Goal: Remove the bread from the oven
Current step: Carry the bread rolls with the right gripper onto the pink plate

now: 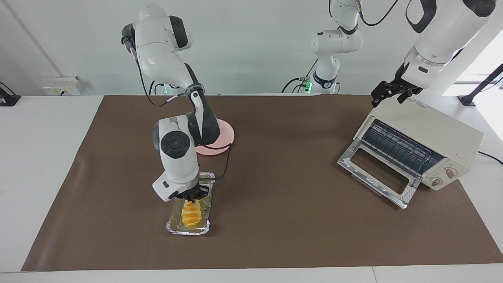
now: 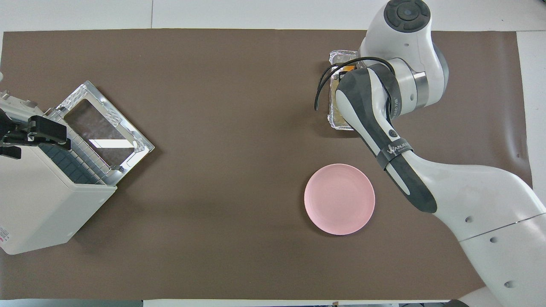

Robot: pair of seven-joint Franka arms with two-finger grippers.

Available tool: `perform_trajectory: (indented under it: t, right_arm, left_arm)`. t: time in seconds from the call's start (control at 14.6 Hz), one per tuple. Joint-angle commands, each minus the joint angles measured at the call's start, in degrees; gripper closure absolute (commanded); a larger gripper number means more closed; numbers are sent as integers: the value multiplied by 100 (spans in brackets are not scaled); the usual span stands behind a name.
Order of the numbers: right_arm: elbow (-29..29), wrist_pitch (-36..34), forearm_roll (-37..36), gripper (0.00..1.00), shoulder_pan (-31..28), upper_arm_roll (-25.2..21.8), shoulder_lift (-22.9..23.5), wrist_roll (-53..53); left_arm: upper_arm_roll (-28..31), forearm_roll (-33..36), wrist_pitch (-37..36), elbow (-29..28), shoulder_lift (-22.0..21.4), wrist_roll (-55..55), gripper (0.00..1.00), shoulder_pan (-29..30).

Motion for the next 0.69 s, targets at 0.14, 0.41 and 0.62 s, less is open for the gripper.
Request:
perform_trajectory:
  t: [0.14,0.41,0.62]
  right_arm:
    - [-1566,-630,443,100,150,44,-1807,377]
    - [-3992,203,584,100,598,44,-3627,728]
    - [-5733,1047,584,100,1019,44,-4788,993]
  left_arm:
    - [0,-45,-49,-50,-87,47,0,40]
    - [0,-45,-49,-50,-87,47,0,40]
    - [0,-45,-49,-50,-87,47,0,40]
